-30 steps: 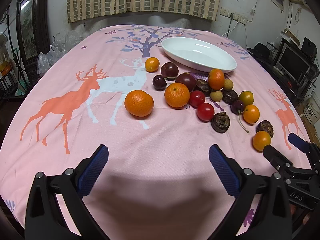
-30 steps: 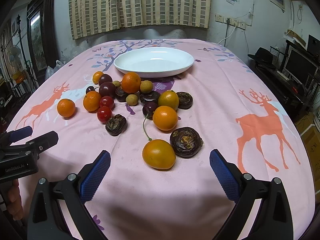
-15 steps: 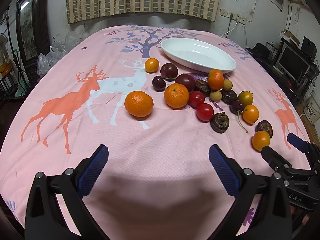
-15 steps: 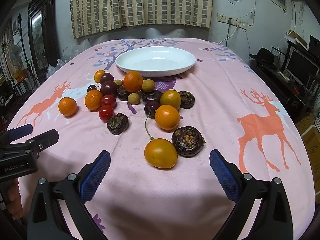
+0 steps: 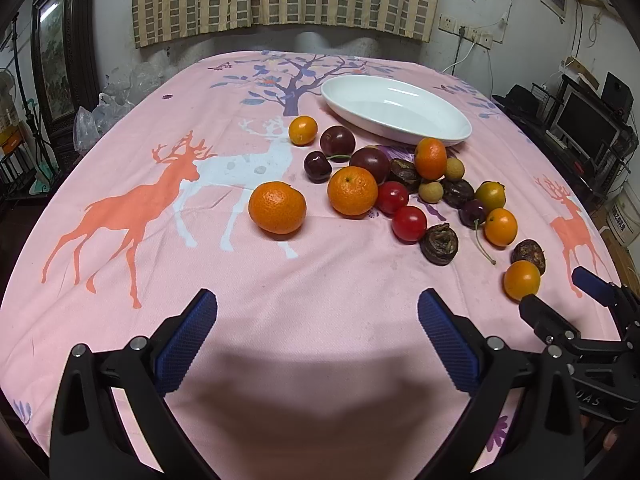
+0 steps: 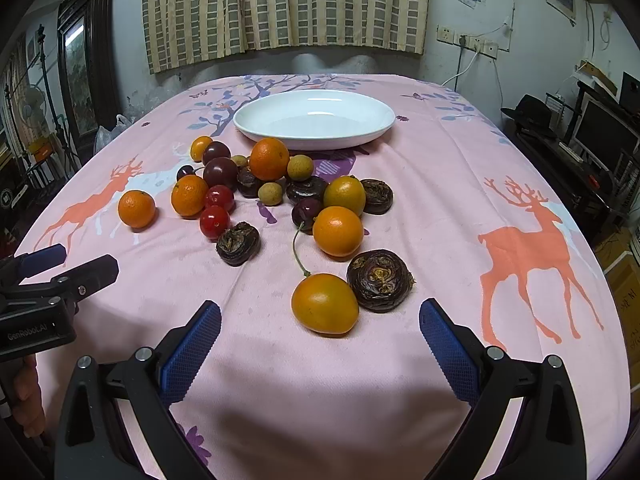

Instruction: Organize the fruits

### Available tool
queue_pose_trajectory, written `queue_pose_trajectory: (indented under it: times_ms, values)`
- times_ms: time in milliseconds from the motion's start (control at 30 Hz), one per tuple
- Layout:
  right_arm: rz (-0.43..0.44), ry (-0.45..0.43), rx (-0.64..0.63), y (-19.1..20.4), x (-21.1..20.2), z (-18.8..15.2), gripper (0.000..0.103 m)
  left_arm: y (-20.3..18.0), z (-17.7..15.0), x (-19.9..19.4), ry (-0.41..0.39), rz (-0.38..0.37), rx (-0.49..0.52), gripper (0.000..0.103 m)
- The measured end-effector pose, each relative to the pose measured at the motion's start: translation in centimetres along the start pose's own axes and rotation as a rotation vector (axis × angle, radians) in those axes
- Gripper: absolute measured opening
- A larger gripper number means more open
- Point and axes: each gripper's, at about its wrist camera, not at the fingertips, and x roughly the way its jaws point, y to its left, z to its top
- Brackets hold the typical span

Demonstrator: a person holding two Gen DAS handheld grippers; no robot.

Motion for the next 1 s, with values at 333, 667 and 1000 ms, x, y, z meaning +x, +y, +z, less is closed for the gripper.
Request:
queue_pose_trajectory:
  times_ms: [333, 667, 1000]
  values:
    - [0.001, 0.008, -0.005, -0.1, 0.2, 0.0, 0.100, 0.0, -0.1, 0.0, 0.004, -0.003, 0.004, 0.098]
    - [0.053, 0.161, -0.033, -1.5, 2.4, -1.0, 0.099, 2.1, -0.6, 1.9, 0.048, -0.030, 0.000, 0.098]
    - [0.155, 0.210, -0.020, -0.7, 4.8, 1.1, 0.072, 4.8, 0.3, 3.2, 0.047, -0.018, -0.017, 0.099]
